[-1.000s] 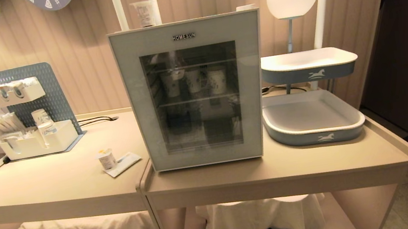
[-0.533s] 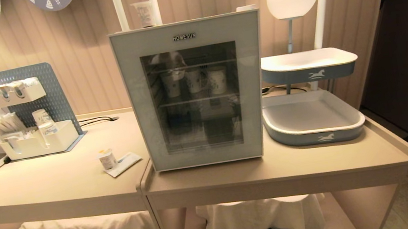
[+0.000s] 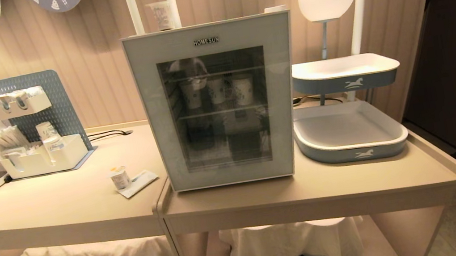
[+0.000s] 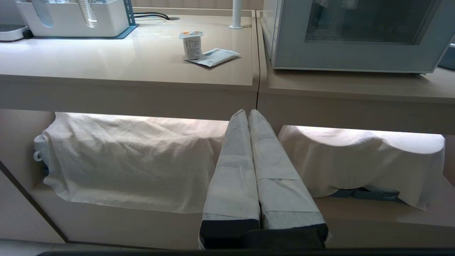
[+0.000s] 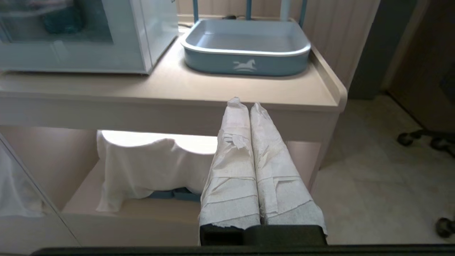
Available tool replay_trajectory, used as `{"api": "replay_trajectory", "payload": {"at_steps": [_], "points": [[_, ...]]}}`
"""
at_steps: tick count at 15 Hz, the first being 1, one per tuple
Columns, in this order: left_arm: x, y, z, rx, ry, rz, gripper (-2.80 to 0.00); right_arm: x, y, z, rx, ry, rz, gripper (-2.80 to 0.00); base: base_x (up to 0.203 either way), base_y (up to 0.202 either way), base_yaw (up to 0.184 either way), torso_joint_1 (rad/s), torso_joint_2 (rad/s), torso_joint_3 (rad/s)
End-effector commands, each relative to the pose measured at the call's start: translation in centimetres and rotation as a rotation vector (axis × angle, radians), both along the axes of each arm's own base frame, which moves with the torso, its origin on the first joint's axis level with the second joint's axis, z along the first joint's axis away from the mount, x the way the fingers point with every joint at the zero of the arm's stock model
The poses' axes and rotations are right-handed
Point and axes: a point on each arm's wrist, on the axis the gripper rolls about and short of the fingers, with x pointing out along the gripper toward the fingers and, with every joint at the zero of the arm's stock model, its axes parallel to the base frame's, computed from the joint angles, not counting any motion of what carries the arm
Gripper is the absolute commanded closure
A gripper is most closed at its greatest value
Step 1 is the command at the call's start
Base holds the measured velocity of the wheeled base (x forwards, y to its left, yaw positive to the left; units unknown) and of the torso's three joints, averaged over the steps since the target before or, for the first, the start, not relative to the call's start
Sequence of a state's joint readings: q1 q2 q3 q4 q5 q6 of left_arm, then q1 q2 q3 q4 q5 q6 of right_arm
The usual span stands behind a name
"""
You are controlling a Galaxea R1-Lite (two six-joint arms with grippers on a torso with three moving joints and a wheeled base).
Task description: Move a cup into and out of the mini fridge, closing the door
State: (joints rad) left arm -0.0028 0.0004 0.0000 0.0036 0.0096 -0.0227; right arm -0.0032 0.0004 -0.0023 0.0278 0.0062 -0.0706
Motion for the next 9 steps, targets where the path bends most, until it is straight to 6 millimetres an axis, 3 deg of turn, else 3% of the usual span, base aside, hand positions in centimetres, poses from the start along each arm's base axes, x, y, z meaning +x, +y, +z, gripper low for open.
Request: {"api": "replay_trajectory", "payload": {"at_steps": [1, 9], "points": [[0.01, 0.0, -0.04, 0.0, 0.001, 0.0, 0.0, -0.06, 0.0, 0.0, -0.005, 0.011, -0.001, 0.0, 0.0, 0.0, 0.0, 0.0, 0.0, 0.0], [0.02, 0.0, -0.09, 0.0, 0.003, -0.001, 0.0, -0.07, -0.01, 0.01, 0.001, 0.017, -0.005, 0.0, 0.0, 0.0, 0.0, 0.0, 0.0, 0.0]]}}
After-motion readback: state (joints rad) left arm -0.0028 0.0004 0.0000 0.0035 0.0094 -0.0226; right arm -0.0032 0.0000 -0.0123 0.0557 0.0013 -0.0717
